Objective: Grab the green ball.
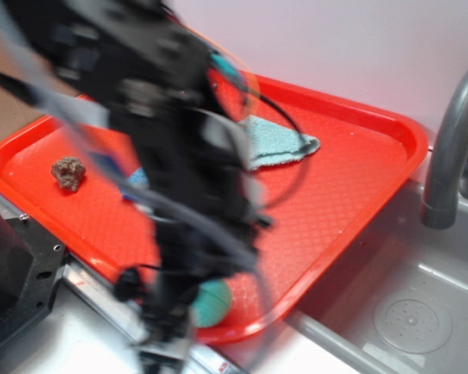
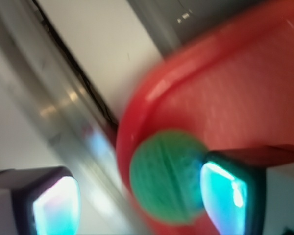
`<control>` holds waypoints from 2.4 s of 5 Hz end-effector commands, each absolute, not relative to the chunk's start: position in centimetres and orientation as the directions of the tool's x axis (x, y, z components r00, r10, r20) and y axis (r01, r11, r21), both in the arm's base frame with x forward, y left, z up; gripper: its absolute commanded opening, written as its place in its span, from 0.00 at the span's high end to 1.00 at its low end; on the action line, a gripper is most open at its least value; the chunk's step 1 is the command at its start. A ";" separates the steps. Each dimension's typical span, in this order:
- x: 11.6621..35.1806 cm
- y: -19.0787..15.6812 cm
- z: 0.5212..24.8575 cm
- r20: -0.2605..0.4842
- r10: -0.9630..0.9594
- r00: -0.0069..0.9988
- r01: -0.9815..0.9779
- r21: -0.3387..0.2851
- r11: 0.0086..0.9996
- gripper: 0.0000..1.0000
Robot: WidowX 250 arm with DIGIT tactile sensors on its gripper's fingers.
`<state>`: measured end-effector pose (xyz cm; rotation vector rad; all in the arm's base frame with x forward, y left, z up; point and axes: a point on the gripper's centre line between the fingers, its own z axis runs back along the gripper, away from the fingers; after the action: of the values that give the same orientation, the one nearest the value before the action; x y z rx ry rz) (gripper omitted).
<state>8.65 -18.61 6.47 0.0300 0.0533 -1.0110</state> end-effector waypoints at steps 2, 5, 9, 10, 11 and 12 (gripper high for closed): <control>9.5 -16.9 5.3 -0.019 -0.780 0.625 0.780 -0.027 0.625 0.00; 11.1 -16.4 3.5 -0.110 -0.724 0.681 0.720 -0.083 0.689 0.00; 13.8 -16.8 3.4 -0.079 -0.707 0.703 0.700 -0.104 0.707 0.00; 13.7 -18.9 1.9 -0.108 -0.745 0.658 0.734 -0.127 0.667 0.00; 13.0 -21.5 2.6 -0.099 -0.802 0.589 0.796 -0.098 0.597 1.00; 12.3 -22.0 4.7 -0.072 -0.811 0.581 0.810 -0.049 0.584 1.00</control>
<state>13.22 -21.38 3.54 0.0242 0.1515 -0.9464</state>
